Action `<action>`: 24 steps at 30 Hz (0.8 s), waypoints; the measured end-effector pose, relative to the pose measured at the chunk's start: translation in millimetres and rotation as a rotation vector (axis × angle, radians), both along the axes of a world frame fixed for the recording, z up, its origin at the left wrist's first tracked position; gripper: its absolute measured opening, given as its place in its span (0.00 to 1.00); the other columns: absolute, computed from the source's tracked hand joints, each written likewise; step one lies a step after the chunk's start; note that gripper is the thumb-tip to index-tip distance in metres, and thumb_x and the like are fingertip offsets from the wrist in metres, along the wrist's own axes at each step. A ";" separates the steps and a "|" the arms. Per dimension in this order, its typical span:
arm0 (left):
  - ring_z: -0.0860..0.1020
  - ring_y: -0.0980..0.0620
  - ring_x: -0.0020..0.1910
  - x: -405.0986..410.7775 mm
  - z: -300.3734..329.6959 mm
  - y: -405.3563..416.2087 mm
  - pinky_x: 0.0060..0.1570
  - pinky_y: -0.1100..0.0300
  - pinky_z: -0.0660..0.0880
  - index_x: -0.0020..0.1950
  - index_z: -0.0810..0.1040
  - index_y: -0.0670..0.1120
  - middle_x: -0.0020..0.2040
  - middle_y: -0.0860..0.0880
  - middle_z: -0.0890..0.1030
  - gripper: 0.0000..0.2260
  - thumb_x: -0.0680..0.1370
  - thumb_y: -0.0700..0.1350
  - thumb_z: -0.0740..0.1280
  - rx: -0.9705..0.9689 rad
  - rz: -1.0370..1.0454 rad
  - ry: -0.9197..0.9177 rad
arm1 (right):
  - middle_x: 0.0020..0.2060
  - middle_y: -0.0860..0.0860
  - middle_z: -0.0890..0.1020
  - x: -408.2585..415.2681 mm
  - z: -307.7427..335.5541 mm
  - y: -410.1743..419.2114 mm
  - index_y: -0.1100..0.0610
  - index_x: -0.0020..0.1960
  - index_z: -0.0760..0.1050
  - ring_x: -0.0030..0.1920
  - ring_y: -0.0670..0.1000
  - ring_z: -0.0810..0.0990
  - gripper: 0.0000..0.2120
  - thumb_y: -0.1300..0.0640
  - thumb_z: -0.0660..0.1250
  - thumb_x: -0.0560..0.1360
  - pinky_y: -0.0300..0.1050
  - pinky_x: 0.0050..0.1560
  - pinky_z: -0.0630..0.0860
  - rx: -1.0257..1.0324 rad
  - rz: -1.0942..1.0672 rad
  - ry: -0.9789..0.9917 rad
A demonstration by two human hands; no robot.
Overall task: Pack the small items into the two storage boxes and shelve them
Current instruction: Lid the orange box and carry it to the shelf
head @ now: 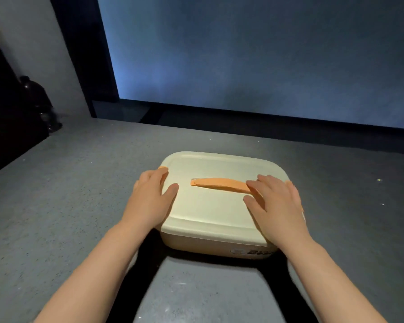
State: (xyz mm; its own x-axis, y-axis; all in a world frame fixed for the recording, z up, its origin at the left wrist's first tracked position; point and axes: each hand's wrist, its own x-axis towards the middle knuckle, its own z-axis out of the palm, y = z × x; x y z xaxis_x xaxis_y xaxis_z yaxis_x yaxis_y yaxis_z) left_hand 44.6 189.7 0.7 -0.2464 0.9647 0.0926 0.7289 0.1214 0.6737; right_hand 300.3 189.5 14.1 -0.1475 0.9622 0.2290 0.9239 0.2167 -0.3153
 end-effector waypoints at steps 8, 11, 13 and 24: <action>0.67 0.49 0.69 0.9 0.4 -0.6 0.64 0.53 0.64 0.71 0.66 0.55 0.71 0.51 0.69 0.22 0.77 0.53 0.64 -0.016 0.014 -0.224 | 0.65 0.48 0.73 50.6 -9.8 3.6 0.47 0.73 0.62 0.65 0.53 0.71 0.27 0.47 0.65 0.76 0.46 0.58 0.68 -0.234 -0.306 0.635; 0.67 0.47 0.69 3.8 4.5 -1.0 0.63 0.52 0.64 0.73 0.63 0.55 0.71 0.52 0.68 0.23 0.78 0.53 0.63 -0.031 0.025 -0.228 | 0.60 0.47 0.72 52.1 -10.1 10.0 0.45 0.74 0.61 0.60 0.53 0.72 0.29 0.49 0.67 0.76 0.45 0.54 0.67 -0.280 -0.313 0.760; 0.67 0.48 0.68 5.4 7.5 -0.9 0.63 0.52 0.64 0.73 0.62 0.55 0.71 0.52 0.68 0.24 0.77 0.53 0.64 -0.035 0.044 -0.237 | 0.58 0.45 0.70 51.4 -10.6 12.2 0.44 0.73 0.61 0.56 0.51 0.71 0.29 0.51 0.68 0.75 0.45 0.53 0.67 -0.283 -0.314 0.808; 0.69 0.52 0.67 -22.7 14.7 -67.9 0.67 0.53 0.66 0.72 0.68 0.51 0.70 0.53 0.70 0.28 0.73 0.51 0.70 0.071 0.401 -0.385 | 0.59 0.45 0.74 -1.4 1.4 26.0 0.40 0.68 0.67 0.59 0.54 0.75 0.32 0.52 0.75 0.68 0.60 0.60 0.74 -0.263 -0.096 0.840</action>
